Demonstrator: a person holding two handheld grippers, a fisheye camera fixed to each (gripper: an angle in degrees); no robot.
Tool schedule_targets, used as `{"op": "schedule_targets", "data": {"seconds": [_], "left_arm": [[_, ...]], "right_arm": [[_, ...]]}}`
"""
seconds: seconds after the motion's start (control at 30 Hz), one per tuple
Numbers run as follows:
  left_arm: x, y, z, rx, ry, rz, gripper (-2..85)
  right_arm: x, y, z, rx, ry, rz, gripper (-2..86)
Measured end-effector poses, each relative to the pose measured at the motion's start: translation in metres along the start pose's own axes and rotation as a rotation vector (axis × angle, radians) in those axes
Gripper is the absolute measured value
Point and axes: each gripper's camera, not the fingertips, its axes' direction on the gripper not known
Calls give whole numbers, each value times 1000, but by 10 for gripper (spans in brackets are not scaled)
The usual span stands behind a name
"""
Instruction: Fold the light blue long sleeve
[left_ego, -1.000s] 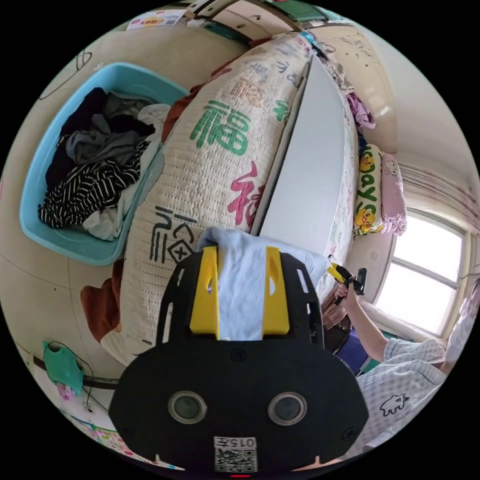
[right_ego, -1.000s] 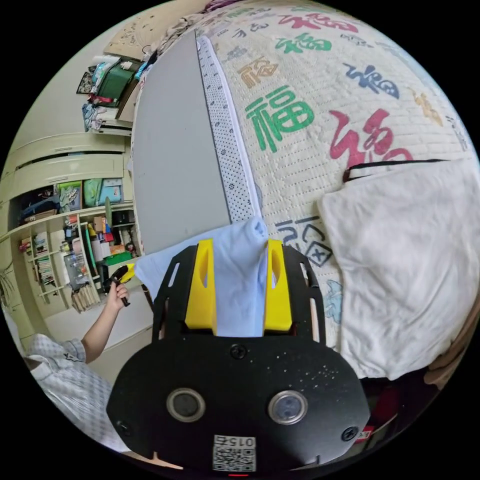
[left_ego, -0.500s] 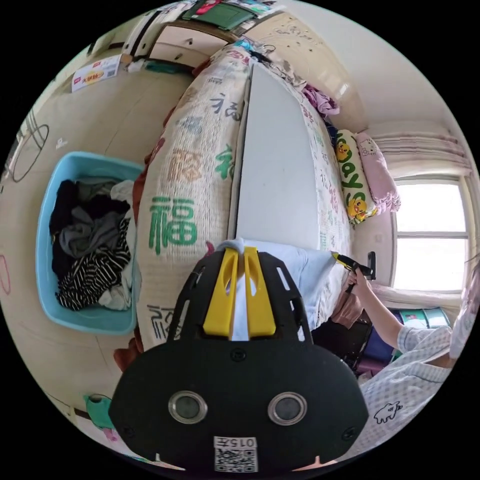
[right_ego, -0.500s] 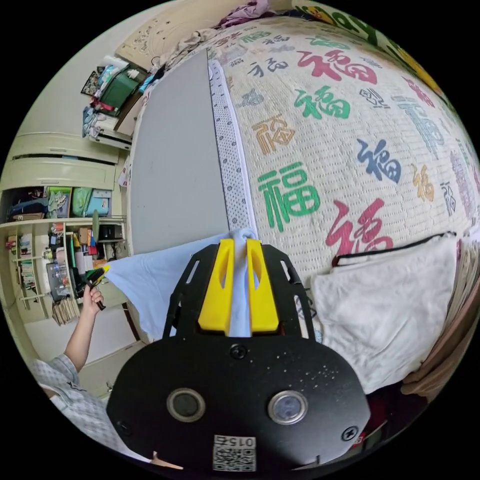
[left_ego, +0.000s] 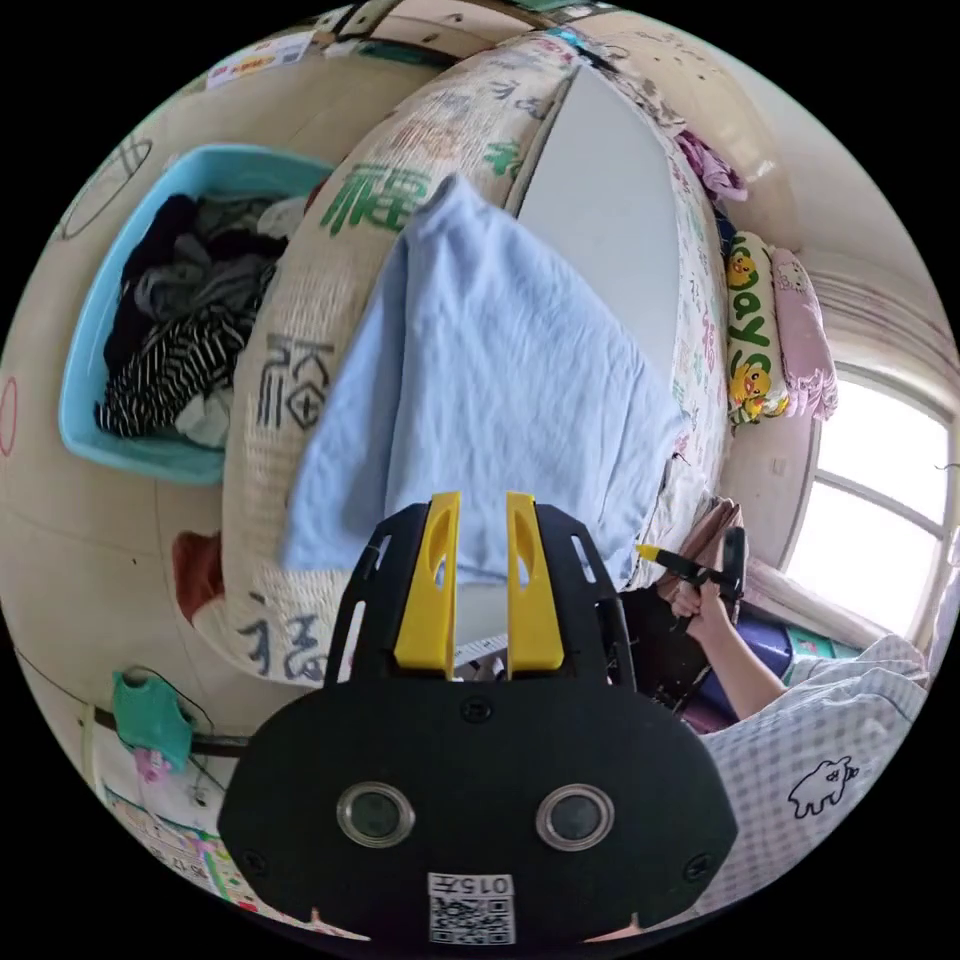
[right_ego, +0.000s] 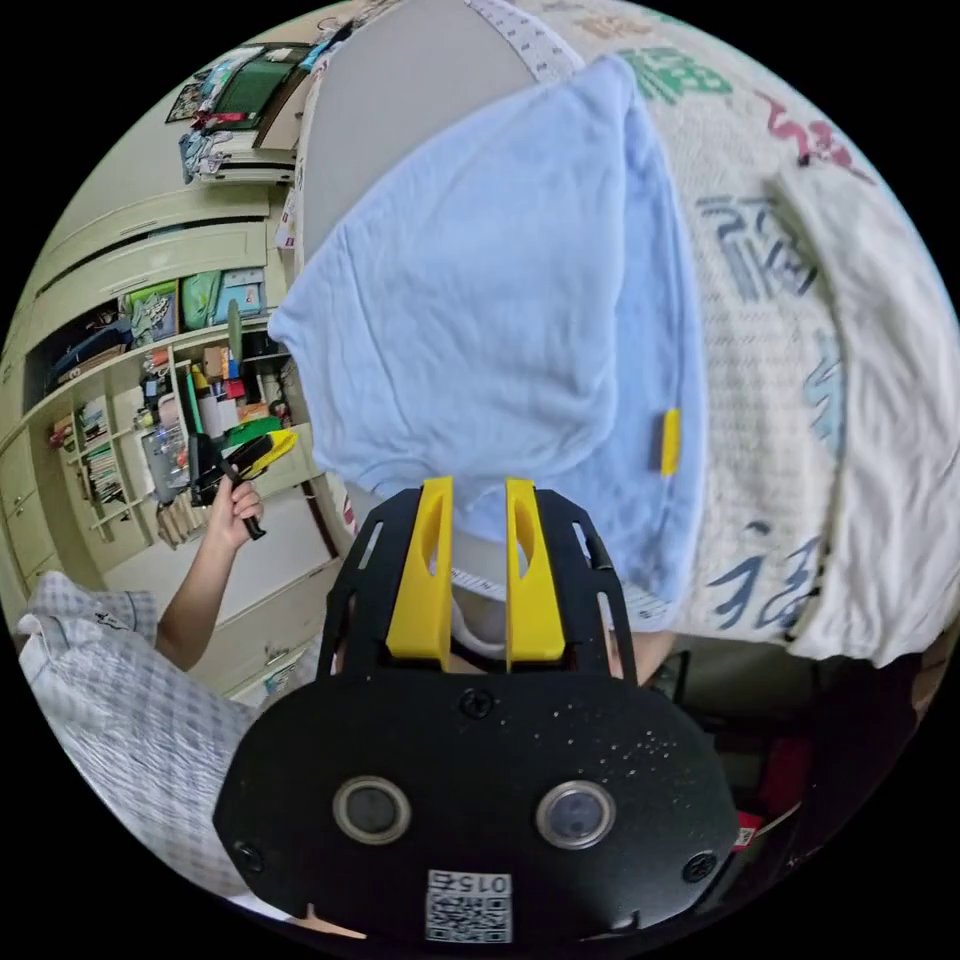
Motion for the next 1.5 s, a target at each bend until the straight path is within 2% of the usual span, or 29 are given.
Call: {"op": "schedule_targets", "data": {"seconds": [0.2, 0.3, 0.5, 0.6, 0.67, 0.73, 0.93, 1.03, 1.2, 1.33, 1.4, 1.5], "left_arm": [[1, -7, 26, -39, -10, -22, 62], [6, -17, 31, -98, -3, 0, 6], [24, -20, -14, 15, -71, 48, -3], [18, -22, -12, -15, -53, -14, 21], [11, -21, -6, -24, 4, -95, 79], [15, -21, -2, 5, 28, -108, 99], [48, -23, -10, 18, -136, -57, 47], [60, -20, -36, 89, -93, -37, 5], [79, -25, -53, 128, -115, -25, -4], [93, -37, -31, 37, -234, -44, 4], [106, -37, -38, 49, -258, -33, 9], [133, -39, -52, 49, -385, -32, 16]], "right_arm": [[-21, 2, 15, 16, -41, 54, 75], [-21, 4, 1, 49, -4, 137, 23], [-37, 29, -26, 53, -12, 126, 2], [-32, 34, -39, 94, -80, 151, 14], [-26, 28, -49, 121, -134, 193, 60], [-26, 18, -48, 98, -162, 221, 83], [-51, 9, -59, 86, -27, 190, 37], [-61, 22, -72, 101, -62, 184, 17], [-73, 38, -73, 100, -6, 195, 12], [-47, 24, -62, 117, -57, 281, 25], [-43, 26, -69, 125, -118, 303, 27], [-35, 38, -89, 112, -155, 314, 12]]}}
